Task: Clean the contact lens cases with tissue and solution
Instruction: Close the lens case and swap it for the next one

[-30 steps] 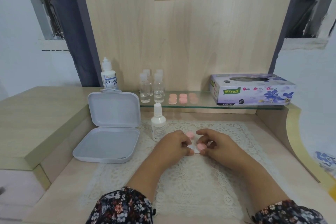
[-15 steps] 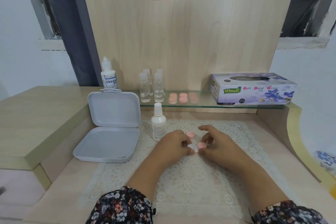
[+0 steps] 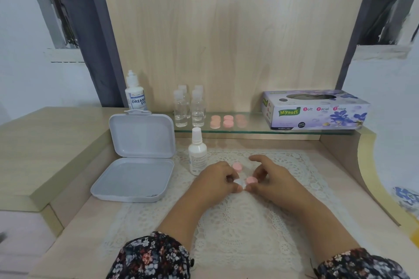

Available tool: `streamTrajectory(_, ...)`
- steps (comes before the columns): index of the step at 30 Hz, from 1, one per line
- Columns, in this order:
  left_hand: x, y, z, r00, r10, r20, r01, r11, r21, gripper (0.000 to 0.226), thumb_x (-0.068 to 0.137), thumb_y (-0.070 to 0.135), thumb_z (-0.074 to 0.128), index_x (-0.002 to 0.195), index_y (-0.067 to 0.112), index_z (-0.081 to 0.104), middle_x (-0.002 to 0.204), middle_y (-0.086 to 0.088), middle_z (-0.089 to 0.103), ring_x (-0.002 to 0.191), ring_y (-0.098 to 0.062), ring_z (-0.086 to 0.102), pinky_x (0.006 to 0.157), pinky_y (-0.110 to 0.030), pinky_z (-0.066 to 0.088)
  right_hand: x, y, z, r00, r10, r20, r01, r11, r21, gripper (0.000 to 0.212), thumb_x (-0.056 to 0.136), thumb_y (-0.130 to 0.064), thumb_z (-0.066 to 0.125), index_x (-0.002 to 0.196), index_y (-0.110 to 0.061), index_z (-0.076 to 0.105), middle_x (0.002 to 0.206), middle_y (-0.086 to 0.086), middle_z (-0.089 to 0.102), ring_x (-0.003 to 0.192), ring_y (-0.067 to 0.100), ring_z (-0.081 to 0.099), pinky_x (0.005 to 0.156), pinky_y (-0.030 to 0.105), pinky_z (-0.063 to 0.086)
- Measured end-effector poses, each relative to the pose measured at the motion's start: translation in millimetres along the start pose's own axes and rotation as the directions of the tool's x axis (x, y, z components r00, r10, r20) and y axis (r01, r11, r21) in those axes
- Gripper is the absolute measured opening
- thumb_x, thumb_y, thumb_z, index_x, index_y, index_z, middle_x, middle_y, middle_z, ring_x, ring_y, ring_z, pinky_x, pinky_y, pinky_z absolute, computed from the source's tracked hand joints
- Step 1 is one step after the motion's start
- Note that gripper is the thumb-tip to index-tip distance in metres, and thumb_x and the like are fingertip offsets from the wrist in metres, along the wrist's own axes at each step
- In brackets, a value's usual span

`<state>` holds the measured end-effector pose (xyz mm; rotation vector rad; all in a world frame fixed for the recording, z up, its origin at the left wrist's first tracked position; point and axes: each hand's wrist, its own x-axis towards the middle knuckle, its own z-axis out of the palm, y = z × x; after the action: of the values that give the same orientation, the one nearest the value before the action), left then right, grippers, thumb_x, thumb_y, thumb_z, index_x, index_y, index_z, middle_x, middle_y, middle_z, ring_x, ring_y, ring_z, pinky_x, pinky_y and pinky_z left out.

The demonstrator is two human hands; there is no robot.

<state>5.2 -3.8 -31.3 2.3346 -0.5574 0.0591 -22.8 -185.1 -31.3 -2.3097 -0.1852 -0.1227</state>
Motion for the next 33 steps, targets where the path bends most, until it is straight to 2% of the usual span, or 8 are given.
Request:
streamTrajectory(6,-0.3,-0.6,-0.5,1.000,0.005,0.000,-0.005,1.000,-0.001,0.030,0.081,0.025,0.074,0.108,0.013,0.068,0.093,0.008,0.054,0.087,-0.010,0.054,0.082,-0.026,0.046,-2.1,0.7,-0.2,0.999,-0.023,0.043,0.022,0.999,0.041,0.059,0.086,-0.012,0.063,0.137,-0.034,0.043,0.100,-0.017,0.067,0.084,-0.007,0.059,0.072,0.008,0.043)
streamTrajectory(9,-0.3,-0.5,-0.2,1.000,0.012,-0.002,-0.012,1.000,0.004,0.029,0.080,0.025,0.075,0.106,0.013,0.069,0.093,0.008,0.054,0.087,-0.010,0.055,0.083,-0.027,0.047,-1.9,-1.7,0.0,0.999,-0.010,0.044,0.009,0.999,0.032,0.071,0.079,-0.025,0.077,0.138,-0.035,0.039,0.109,-0.015,0.058,0.098,-0.002,0.054,0.075,0.011,0.041)
streamTrajectory(12,-0.1,0.2,-0.1,1.000,0.018,-0.002,-0.018,1.000,0.016,0.029,0.080,0.028,0.075,0.104,0.014,0.070,0.095,0.007,0.055,0.087,-0.010,0.055,0.085,-0.029,0.048,0.2,-2.4,0.2,0.999,0.036,-0.002,-0.036,0.999,-0.015,0.082,0.070,-0.033,0.084,0.138,-0.034,0.038,0.100,-0.006,0.055,0.091,0.005,0.054,0.073,0.019,0.042)
streamTrajectory(16,0.2,-0.7,-0.3,1.000,0.022,-0.002,-0.022,1.000,0.013,0.030,0.080,0.027,0.075,0.106,0.013,0.069,0.095,0.007,0.055,0.087,-0.010,0.054,0.083,-0.027,0.046,0.7,-2.6,1.4,1.000,0.027,0.002,-0.027,1.000,0.009,0.073,0.073,-0.027,0.082,0.133,-0.034,0.041,0.090,-0.005,0.060,0.084,0.008,0.058,0.072,0.020,0.042)
streamTrajectory(21,0.4,-1.0,-0.7,1.000,0.016,0.000,-0.016,1.000,0.008,0.029,0.081,0.025,0.075,0.106,0.012,0.069,0.093,0.007,0.054,0.086,-0.010,0.054,0.082,-0.026,0.046,-2.3,-1.0,-1.6,0.998,-0.033,0.047,0.031,0.999,0.038,0.066,0.083,-0.014,0.070,0.134,-0.040,0.038,0.103,-0.014,0.064,0.087,-0.001,0.058,0.075,0.010,0.046)
streamTrajectory(24,0.6,-0.4,-0.8,1.000,0.018,0.002,-0.018,1.000,0.014,0.029,0.080,0.025,0.075,0.106,0.013,0.069,0.092,0.008,0.054,0.086,-0.010,0.054,0.081,-0.026,0.046,-2.4,-2.3,-2.1,0.998,-0.016,0.063,0.014,0.999,0.033,0.084,0.076,-0.023,0.078,0.140,-0.043,0.028,0.116,-0.013,0.054,0.097,-0.002,0.054,0.075,0.010,0.042)
streamTrajectory(27,0.2,0.3,-0.8,1.000,0.020,0.006,-0.021,0.999,0.025,0.028,0.080,0.026,0.074,0.104,0.014,0.069,0.094,0.006,0.055,0.087,-0.012,0.055,0.082,-0.028,0.047,-0.2,-2.8,-0.8,0.999,0.029,0.024,-0.030,0.999,0.022,0.095,0.067,-0.030,0.086,0.143,-0.038,0.028,0.105,-0.009,0.054,0.094,0.006,0.054,0.077,0.019,0.042)
streamTrajectory(33,0.9,-0.8,0.2,1.000,0.010,0.007,-0.010,1.000,0.014,0.028,0.080,0.026,0.074,0.105,0.014,0.069,0.092,0.009,0.054,0.086,-0.009,0.054,0.080,-0.025,0.045,-2.3,-2.3,-1.2,0.999,-0.024,0.031,0.024,1.000,0.005,0.073,0.080,-0.019,0.075,0.140,-0.036,0.036,0.094,-0.013,0.062,0.083,0.001,0.056,0.071,0.011,0.042)
